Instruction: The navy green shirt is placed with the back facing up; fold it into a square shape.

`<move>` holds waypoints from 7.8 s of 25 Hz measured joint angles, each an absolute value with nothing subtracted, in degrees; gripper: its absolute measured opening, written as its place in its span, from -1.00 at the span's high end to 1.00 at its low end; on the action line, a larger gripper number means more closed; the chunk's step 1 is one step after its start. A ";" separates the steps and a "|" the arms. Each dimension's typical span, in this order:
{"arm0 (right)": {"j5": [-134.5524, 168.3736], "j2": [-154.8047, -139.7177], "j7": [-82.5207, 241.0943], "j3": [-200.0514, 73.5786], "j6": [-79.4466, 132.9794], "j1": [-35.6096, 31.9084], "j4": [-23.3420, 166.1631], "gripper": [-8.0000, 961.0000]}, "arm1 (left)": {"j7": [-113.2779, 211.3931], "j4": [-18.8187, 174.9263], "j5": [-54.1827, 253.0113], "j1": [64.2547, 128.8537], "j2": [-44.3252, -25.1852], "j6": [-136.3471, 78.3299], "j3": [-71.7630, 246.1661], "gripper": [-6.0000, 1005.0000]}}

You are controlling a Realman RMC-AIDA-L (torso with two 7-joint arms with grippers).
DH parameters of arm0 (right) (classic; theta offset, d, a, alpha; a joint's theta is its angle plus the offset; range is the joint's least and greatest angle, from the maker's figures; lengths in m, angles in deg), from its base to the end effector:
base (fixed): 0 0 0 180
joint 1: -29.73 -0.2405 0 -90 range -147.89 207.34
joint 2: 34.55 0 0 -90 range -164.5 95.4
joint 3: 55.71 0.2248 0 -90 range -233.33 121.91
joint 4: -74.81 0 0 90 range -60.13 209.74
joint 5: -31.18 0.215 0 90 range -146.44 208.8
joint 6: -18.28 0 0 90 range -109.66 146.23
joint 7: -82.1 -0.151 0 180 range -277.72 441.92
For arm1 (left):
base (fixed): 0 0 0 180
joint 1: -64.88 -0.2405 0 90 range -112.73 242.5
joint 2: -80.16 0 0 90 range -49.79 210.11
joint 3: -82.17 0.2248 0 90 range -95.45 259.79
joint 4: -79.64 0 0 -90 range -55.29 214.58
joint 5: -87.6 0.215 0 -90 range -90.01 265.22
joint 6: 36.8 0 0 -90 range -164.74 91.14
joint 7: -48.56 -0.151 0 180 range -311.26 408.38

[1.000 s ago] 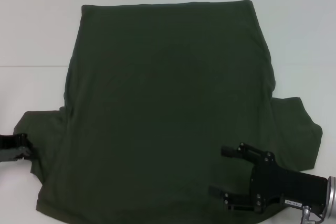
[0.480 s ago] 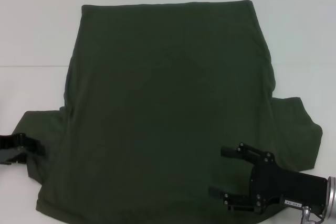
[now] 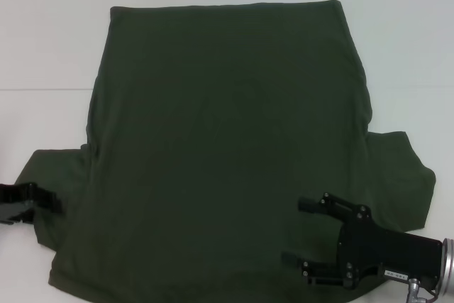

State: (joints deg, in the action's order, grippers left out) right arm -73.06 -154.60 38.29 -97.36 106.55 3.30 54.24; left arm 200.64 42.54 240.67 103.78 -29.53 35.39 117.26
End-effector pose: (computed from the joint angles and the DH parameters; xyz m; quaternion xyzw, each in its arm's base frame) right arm 0.2531 0.2793 -0.0383 -0.9343 0.0743 0.2984 0.1805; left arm -0.3226 0.3697 0.0759 -0.6707 -0.6956 -0.0135 0.2570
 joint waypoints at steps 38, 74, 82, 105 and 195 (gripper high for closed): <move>-72.65 -154.60 38.28 -97.28 106.52 3.27 54.33 -0.95 | 202.95 40.96 241.99 104.69 -30.56 35.22 124.08 0.19; -70.67 -154.53 38.24 -97.28 107.14 2.67 54.24 -0.95 | 199.76 36.14 244.32 105.34 -26.73 36.79 123.97 0.98; -70.68 -154.60 38.24 -97.28 107.14 2.57 54.43 -0.95 | 199.88 35.46 245.26 106.17 -26.53 37.03 124.09 0.98; -70.61 -154.70 38.63 -97.34 107.23 2.63 54.81 -0.95 | 201.24 33.63 246.11 110.08 -30.46 43.22 123.32 0.98; -70.55 -154.69 39.83 -97.59 106.68 3.36 55.66 -0.95 | 206.77 45.99 232.03 105.31 -25.56 36.38 110.98 -0.64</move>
State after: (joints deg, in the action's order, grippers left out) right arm -70.55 -154.69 39.83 -97.59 106.68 3.36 55.66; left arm 206.77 45.99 232.03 105.31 -25.56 36.38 110.98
